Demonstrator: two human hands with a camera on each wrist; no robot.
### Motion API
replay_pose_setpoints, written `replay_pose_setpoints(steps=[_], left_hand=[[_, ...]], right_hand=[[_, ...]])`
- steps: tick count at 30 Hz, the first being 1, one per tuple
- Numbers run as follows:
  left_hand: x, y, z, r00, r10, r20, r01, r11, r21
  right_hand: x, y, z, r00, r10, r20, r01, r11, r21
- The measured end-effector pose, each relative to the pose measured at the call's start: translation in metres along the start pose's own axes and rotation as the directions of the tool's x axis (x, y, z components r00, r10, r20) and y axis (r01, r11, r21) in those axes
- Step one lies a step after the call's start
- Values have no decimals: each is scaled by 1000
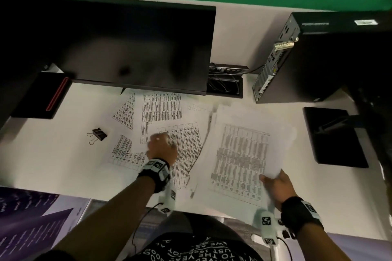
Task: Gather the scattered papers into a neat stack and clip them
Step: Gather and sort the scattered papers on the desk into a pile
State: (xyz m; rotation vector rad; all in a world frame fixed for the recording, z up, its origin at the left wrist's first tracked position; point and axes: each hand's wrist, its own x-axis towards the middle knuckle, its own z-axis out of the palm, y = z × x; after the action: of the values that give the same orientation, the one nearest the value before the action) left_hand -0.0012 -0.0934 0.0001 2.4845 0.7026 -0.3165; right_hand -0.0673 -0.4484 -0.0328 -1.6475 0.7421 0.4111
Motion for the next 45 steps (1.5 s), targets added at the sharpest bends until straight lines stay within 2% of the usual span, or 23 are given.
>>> replay_pose_setpoints(steps=[1,3,5,7,9,12,18,22,25,28,31,34,37,39,41,43,45], left_hand=[[9,-12,-9,993,-112,-24,113,992,52],[23,-31,-25,950,-311,12,309,947,90],[29,-41,-30,896,-437,75,428,897,113],[25,-38,-25,887,-446,119,423,889,177],[19,-30,-12,911,-390,136,365,914,179],[11,-21,5,924,-337,179,327,941,84],[9,-17,17,906,-348,242,391,906,-160],[6,-15,16,910,-281,304,336,931,-146],[4,-15,15,925,-237,298,289,946,-144],[-9,-4,-2,969,-175,175,204,965,-165],[-23,9,-44,1000,-24,-6,23,984,-176],[-18,11,-90,976,189,-111,-207,961,-181],[-7,8,-129,947,295,-125,-313,934,-172],[-6,12,-155,943,293,-157,-327,898,-293],[-4,15,-169,950,245,-195,-311,820,-482],[1,17,-166,964,226,-143,-266,749,-607],[5,20,-149,961,271,-60,-252,764,-594]], right_hand=[[3,5,-5,1000,-4,-19,4,1000,2],[5,10,-9,999,-2,-41,2,1000,-19],[6,16,-6,999,-12,-47,9,997,-71],[9,21,-1,997,-17,-76,10,996,-86],[10,22,2,995,-12,-95,4,997,-77],[10,21,0,996,-11,-86,4,997,-82],[8,20,1,998,-15,-69,11,998,-58],[8,21,0,998,-1,-67,-3,998,-61],[6,17,0,997,-19,-81,12,996,-86],[3,15,0,997,-19,-70,14,997,-74],[3,12,-2,999,-21,-41,20,1000,-23],[1,0,3,998,-60,-5,60,997,44],[4,-11,12,997,-51,65,47,997,56],[6,-10,16,993,-15,113,14,1000,11],[6,-8,19,993,20,120,-12,998,-65],[4,-8,20,994,46,102,-36,995,-96],[2,-10,22,993,71,99,-62,994,-91]])
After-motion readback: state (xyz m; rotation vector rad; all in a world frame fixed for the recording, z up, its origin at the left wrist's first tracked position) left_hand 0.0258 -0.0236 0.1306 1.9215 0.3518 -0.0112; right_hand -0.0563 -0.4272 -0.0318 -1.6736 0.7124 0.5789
